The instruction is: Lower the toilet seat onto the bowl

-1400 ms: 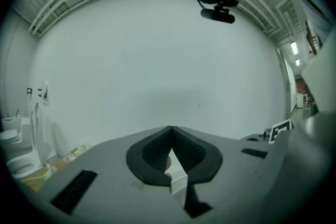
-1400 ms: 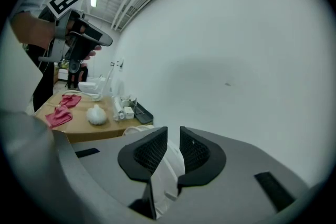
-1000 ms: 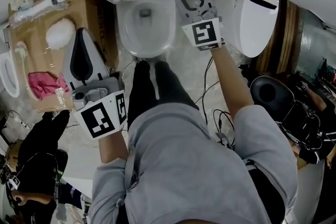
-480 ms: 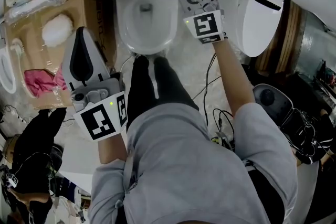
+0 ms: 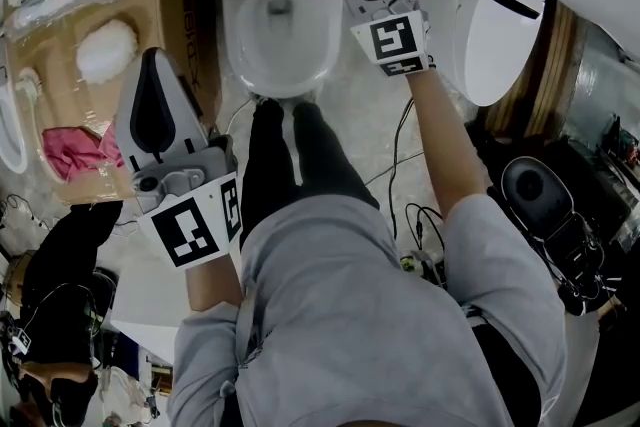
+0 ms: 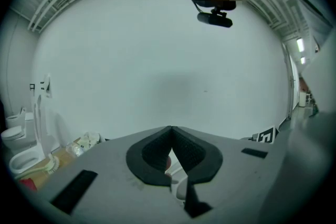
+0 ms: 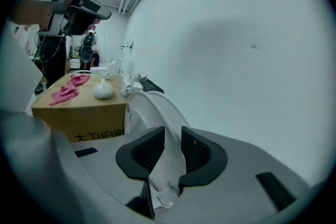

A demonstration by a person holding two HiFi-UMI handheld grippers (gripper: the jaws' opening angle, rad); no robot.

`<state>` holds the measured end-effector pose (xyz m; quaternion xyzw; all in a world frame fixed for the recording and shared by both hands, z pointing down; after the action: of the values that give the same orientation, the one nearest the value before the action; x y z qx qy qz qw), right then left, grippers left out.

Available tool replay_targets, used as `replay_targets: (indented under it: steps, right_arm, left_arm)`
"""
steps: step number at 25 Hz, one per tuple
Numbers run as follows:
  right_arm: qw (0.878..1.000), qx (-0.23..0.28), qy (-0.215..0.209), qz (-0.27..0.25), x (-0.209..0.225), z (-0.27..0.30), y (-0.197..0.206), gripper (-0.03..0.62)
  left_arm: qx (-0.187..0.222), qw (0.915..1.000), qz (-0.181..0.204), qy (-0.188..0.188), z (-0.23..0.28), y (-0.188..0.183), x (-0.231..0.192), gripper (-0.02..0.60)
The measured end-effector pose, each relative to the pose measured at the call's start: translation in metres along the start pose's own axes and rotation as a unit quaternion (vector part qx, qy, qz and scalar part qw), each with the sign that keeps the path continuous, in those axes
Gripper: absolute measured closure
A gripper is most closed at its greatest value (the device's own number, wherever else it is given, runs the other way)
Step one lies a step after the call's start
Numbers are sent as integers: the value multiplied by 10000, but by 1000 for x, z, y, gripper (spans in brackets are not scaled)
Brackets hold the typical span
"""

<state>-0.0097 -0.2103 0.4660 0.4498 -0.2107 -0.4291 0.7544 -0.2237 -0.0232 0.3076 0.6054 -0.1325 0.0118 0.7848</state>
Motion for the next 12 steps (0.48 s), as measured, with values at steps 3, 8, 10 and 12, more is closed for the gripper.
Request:
replay_targets:
  steps: [3,8,10,12]
  right_arm:
    - [10000,1,33,38,-2,-2,1,516]
    - [10000,0,61,69,-9,-7,5,516]
    - [10000,-3,50,82,-12,-10,7,516]
    - [9999,-6,38,100,-15,-14,9,516]
  left_arm:
    - [-14,10000,-18,0,-2,3,0,581]
    - [-32,10000,-33,28,-6,7,0,581]
    - [-43,10000,-40,35,-9,9,2,581]
    - [-47,10000,-40,53,-12,11,4,581]
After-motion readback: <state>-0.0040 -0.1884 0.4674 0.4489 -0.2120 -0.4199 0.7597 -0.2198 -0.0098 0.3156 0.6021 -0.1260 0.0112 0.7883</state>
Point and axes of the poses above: the fingertips, and each gripper's own axes: z forward along the fingers, x to its right, y out of its underside, the point moved 7 cm from there along -z, backward along the fingers, and after that the axes turned 15 degrees about z, right-handed, at the moved point
